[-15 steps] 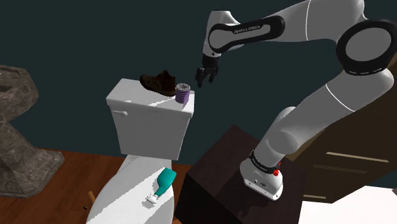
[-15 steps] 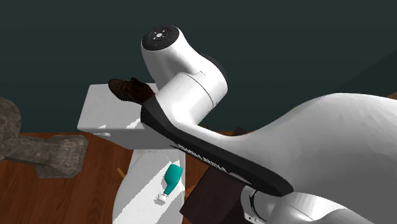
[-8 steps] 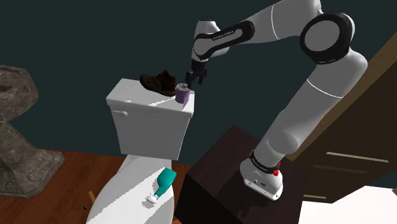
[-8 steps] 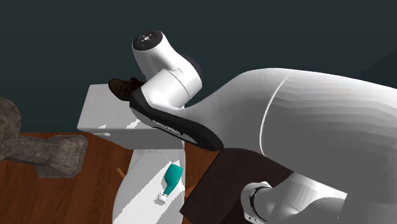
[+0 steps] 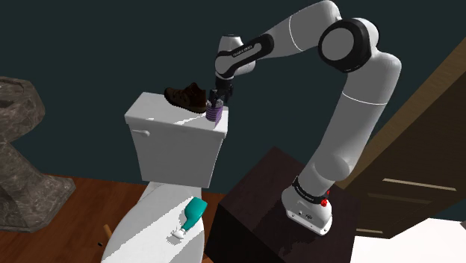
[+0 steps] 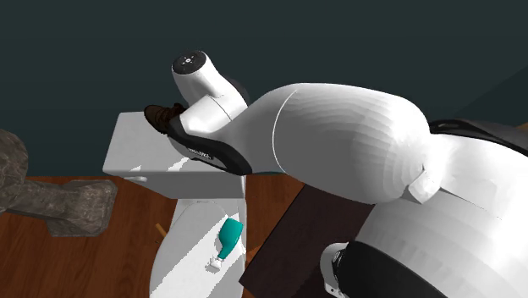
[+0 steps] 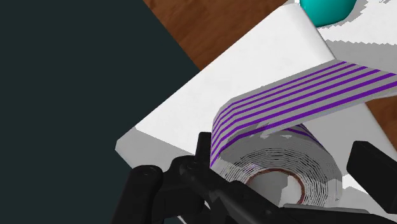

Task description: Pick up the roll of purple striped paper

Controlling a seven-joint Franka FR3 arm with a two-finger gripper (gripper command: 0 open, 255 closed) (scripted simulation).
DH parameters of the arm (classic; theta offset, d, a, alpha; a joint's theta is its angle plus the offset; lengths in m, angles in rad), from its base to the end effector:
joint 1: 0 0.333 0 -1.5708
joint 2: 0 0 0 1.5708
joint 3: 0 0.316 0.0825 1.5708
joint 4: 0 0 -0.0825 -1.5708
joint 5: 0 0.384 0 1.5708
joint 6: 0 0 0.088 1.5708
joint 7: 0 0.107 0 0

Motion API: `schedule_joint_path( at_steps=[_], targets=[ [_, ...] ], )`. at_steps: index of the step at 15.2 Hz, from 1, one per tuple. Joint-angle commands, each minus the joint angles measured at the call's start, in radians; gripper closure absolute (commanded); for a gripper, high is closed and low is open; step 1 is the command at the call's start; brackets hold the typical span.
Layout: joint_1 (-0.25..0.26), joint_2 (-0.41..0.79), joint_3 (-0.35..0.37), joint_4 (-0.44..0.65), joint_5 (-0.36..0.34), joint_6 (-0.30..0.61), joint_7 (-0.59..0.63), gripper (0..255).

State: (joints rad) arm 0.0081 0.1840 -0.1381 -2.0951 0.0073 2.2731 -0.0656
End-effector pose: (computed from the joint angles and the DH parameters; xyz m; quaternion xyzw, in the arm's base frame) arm 0.5670 -0.0726 0.3349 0.9994 -0.0334 -0.0031 0.0096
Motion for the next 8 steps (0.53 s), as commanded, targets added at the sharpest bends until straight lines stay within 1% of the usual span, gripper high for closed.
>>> schedule_joint_path(
  at_steps=[1, 4, 6, 7, 8],
  targets=[
    [-0.001, 0.019, 0.001, -0.004, 0.003, 0.024, -0.002, 0],
    [-0.002, 0.049, 0.003, -0.017, 0.009, 0.066, -0.005, 0],
    [-0.002, 0.049, 0.003, -0.017, 0.009, 0.066, -0.005, 0],
    [-0.002, 0.048, 0.003, -0.019, 0.009, 0.066, -0.005, 255],
    [-0.002, 0.047, 0.003, -0.019, 0.008, 0.067, -0.004, 255]
  ],
)
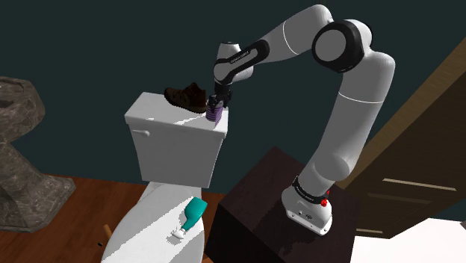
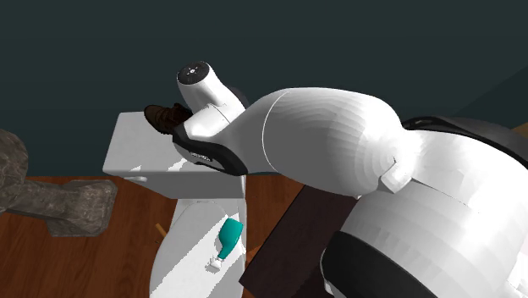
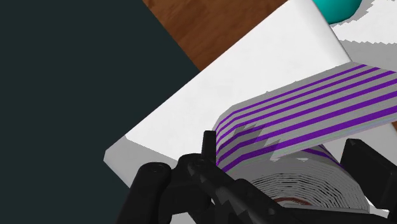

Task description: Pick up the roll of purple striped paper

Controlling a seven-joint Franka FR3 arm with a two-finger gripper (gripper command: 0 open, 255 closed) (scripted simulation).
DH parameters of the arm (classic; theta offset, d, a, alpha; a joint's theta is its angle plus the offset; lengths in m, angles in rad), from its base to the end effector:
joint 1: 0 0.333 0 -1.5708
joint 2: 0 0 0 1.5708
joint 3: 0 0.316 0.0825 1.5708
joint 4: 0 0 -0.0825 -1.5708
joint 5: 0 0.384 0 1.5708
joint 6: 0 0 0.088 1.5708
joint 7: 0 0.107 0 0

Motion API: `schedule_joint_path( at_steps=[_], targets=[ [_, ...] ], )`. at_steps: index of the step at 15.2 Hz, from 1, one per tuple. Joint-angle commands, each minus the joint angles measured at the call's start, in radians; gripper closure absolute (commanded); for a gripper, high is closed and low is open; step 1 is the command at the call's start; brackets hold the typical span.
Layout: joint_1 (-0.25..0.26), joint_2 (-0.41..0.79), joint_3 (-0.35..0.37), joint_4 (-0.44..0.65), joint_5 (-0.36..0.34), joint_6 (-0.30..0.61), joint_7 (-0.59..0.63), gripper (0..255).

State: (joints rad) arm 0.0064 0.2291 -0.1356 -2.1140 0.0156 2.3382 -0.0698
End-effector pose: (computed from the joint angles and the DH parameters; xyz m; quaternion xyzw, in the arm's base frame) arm 0.5677 -0.0723 0.3069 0.9994 -0.0334 -0.0023 0.0096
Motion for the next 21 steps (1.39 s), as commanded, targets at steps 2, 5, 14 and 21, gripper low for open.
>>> schedule_joint_path(
  at_steps=[2, 5, 14, 21],
  targets=[
    [0.0, 0.002, 0.0, 0.0, 0.0, 0.002, 0.0, 255],
    [0.0, 0.002, 0.0, 0.0, 0.0, 0.002, 0.0, 255],
    [0.002, -0.045, -0.002, 0.026, -0.008, -0.071, 0.005, 255],
    [0.004, -0.094, -0.004, 0.063, -0.017, -0.157, 0.009, 255]
  ],
)
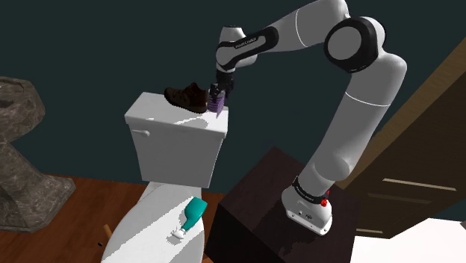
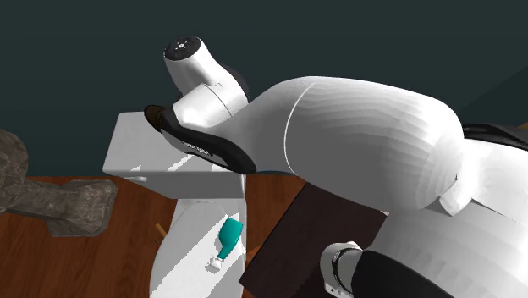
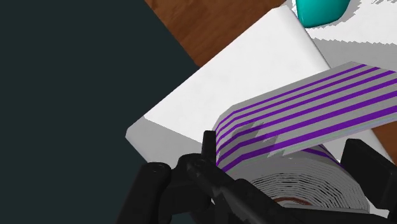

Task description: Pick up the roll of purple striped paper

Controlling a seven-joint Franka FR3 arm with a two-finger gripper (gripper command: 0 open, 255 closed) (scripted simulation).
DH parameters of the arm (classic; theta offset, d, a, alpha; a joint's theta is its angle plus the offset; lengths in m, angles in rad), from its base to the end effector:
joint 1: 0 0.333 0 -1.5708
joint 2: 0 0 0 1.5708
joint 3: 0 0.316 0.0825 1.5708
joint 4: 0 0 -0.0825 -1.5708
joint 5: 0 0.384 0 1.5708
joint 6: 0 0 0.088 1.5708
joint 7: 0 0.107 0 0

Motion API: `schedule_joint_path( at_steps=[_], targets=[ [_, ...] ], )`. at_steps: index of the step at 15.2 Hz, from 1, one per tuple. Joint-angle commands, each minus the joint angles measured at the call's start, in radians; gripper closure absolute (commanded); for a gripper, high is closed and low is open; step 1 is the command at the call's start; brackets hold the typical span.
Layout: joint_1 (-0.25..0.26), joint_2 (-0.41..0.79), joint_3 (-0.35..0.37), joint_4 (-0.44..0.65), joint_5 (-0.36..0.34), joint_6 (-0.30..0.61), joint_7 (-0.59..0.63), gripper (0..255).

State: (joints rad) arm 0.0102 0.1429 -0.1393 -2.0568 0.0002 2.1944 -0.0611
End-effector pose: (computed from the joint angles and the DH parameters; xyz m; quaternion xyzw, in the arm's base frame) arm 0.5685 -0.0723 0.3682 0.9994 -0.0334 -0.0029 0.0096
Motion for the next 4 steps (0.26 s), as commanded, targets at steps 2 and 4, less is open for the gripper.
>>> schedule_joint_path(
  at_steps=[2, 4],
  targets=[
    [0.001, -0.02, -0.001, 0.019, -0.003, -0.038, 0.002, 255],
    [0.001, -0.021, -0.001, 0.02, -0.003, -0.04, 0.002, 255]
  ],
)
